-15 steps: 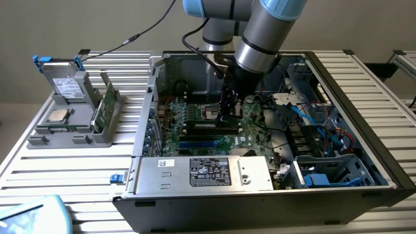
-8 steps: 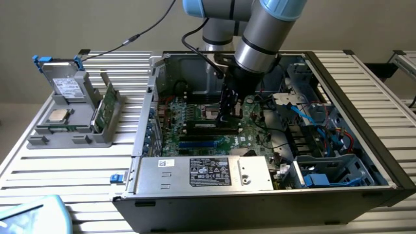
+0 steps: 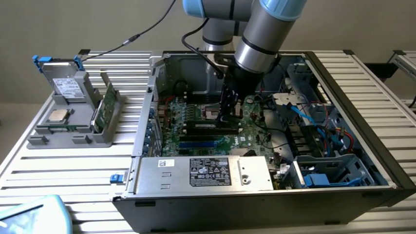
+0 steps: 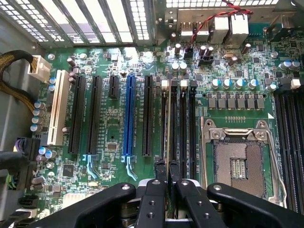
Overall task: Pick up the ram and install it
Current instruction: 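Insert the ram into the slot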
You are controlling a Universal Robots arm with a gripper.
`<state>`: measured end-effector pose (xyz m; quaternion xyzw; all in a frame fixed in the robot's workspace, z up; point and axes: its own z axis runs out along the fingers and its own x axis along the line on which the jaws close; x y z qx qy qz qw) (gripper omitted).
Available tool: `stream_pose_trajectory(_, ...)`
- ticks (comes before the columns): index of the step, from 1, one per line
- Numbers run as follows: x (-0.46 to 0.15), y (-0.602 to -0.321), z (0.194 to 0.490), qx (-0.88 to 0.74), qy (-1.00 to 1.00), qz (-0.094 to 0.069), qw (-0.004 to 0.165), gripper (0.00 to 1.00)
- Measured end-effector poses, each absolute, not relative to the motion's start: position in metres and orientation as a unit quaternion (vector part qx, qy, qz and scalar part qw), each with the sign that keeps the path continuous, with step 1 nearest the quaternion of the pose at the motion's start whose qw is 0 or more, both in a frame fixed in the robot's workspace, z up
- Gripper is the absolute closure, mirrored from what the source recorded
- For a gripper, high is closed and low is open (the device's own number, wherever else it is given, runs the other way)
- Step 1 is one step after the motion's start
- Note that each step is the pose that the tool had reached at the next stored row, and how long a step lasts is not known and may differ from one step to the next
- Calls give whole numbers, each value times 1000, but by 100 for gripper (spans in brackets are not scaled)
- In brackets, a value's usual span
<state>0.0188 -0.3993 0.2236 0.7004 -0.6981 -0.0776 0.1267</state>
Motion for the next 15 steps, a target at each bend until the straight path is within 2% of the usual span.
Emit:
stream_pose_trajectory(5, 19, -399, 223, 701, -699, -70, 125, 86)
stream_pose_trajectory(15, 18, -393, 223, 700, -699, -68, 127, 86)
